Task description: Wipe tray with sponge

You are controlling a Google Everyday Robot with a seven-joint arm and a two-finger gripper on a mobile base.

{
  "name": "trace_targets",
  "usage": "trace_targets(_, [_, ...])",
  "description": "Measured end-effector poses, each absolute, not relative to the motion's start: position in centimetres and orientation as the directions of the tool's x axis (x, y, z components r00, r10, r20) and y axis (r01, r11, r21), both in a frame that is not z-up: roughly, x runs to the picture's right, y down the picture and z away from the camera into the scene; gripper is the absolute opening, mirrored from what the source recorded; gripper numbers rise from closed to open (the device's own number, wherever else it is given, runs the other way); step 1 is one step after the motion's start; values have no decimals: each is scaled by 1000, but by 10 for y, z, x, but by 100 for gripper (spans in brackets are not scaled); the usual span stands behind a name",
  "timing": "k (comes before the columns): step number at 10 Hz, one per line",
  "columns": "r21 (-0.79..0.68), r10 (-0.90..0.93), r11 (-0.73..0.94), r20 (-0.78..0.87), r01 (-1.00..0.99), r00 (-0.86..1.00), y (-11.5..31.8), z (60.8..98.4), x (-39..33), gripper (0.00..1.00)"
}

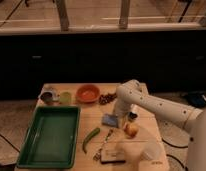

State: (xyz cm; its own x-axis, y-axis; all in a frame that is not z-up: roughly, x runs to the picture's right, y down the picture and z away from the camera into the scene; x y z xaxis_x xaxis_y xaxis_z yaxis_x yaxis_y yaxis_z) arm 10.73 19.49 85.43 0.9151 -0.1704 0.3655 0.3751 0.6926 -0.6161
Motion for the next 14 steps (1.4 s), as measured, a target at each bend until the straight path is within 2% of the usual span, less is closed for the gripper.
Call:
trace_targets(3, [-616, -168, 696, 361, 370, 917, 197, 852, 109, 32])
trace_targets(8, [-610, -168, 705, 353, 362, 921, 197, 845, 110, 32])
trace_targets(10, [-605, -171, 709, 351, 362, 921, 194, 840, 106, 27])
trace_targets(12, [-602, -173, 712, 348, 361, 921, 194, 837, 105, 32])
trace_targets(14, [-597, -178, 716, 347, 363, 921, 192, 832, 101, 25])
